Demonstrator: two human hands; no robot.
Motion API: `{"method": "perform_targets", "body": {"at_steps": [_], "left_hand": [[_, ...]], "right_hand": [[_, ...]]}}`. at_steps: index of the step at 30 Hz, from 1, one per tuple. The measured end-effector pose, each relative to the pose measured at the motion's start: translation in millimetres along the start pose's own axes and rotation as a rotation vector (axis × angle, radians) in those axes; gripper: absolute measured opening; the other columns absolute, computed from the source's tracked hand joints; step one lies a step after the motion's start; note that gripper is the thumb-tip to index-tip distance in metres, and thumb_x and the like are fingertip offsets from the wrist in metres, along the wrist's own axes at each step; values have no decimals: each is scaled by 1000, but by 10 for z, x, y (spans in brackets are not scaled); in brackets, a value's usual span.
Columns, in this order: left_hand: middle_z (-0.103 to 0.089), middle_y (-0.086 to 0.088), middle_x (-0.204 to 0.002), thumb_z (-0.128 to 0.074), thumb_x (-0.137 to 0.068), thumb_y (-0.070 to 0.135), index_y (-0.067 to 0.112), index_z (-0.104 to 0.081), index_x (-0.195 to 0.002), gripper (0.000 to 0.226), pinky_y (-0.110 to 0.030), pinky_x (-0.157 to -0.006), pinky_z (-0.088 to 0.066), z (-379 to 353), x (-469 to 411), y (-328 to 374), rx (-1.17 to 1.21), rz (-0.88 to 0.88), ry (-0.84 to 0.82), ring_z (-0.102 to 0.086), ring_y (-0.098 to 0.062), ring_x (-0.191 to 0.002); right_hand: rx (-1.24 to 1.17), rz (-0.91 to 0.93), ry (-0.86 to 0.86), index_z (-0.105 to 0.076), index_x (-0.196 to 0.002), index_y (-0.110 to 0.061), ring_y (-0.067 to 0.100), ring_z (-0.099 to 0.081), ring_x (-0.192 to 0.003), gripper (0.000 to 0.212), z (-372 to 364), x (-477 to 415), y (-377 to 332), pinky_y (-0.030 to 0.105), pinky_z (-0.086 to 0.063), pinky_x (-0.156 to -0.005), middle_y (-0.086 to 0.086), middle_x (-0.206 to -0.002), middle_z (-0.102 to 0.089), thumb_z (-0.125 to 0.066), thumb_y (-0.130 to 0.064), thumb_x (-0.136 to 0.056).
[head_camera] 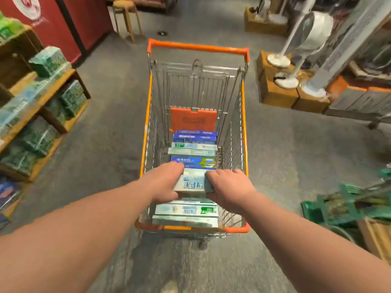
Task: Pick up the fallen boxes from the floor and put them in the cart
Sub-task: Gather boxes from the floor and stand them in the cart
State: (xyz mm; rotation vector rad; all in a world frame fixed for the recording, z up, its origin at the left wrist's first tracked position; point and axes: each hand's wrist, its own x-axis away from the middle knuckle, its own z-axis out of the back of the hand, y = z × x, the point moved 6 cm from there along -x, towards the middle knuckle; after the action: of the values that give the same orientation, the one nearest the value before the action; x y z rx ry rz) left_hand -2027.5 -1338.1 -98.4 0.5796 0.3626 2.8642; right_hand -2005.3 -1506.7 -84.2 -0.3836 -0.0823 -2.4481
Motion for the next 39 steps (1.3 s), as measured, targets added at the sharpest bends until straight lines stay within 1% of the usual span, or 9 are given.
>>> {"method": "perform_targets", "body": {"at_steps": [4,8,15,19,22,25,30,35,39], "left_hand": [[-48,-5,-114,-70,-82,26,23,-35,-95,38,-40,-89,-46,-567,-362,-249,-67,-8,-62,-50,-28,-113],[-46,-1,-116,-74,-81,31,17,-49,-108,39,-38,-93,-46,-825,-597,-442,-155,40,15,-44,-24,-116],[-52,0,-118,-73,-87,44,18,-52,-120,47,-39,-92,-47,-1083,-842,-563,-251,58,-3,-48,-24,-117],[-55,0,-116,-74,-84,52,18,-59,-119,51,-39,-92,-44,-1147,-956,-544,-301,10,68,-50,-24,-112],[-53,-1,-114,-78,-77,54,14,-64,-110,54,-42,-91,-42,-1134,-1004,-593,-322,-9,124,-48,-25,-108],[-55,-2,-115,-83,-71,52,13,-63,-105,56,-43,-90,-44,-1139,-995,-627,-276,-5,138,-49,-26,-107],[-56,-4,-126,-80,-71,56,16,-52,-135,80,-46,-98,-42,-964,-928,-565,-246,-3,153,-52,-29,-118],[-55,-4,-118,-69,-70,68,17,-58,-126,76,-46,-92,-44,-970,-905,-525,-270,-31,160,-52,-29,-111],[-58,-7,-112,-49,-73,74,13,-62,-118,77,-46,-87,-43,-917,-881,-343,-247,-82,211,-55,-32,-105]], "right_hand": [[-28,9,-52,-50,-129,-19,27,-46,-131,44,-613,-368,53,40,-41,-96,4,-140,-52,-60,-46,-96],[-45,3,-28,-49,-135,-16,34,-22,-146,53,-998,-672,116,47,-43,-104,12,-163,-20,-64,-46,-94],[-49,28,-47,-50,-140,-16,35,-14,-151,66,-1375,-1006,292,49,-37,-112,14,-168,-8,-64,-58,-91],[-5,49,-24,-50,-139,-15,34,-15,-152,63,-1517,-1064,374,49,-23,-117,14,-169,-12,-56,-60,-95],[-63,49,-18,-46,-134,-19,31,-12,-155,57,-1578,-1062,433,53,-14,-121,13,-169,-13,-53,-62,-97],[-100,68,3,-40,-141,-25,30,-17,-155,59,-1610,-1041,446,52,-18,-120,11,-168,-21,-56,-59,-95],[-114,36,24,-36,-148,-27,22,-24,-152,72,-1356,-978,475,45,-22,-118,1,-165,-28,-63,-59,-90],[-52,35,18,-37,-147,-25,24,-26,-149,79,-1309,-913,451,45,-25,-117,1,-164,-28,-59,-70,-86],[-68,-6,50,-38,-148,-21,27,-24,-150,82,-1199,-794,467,48,-24,-118,6,-164,-29,-57,-72,-86]]}}
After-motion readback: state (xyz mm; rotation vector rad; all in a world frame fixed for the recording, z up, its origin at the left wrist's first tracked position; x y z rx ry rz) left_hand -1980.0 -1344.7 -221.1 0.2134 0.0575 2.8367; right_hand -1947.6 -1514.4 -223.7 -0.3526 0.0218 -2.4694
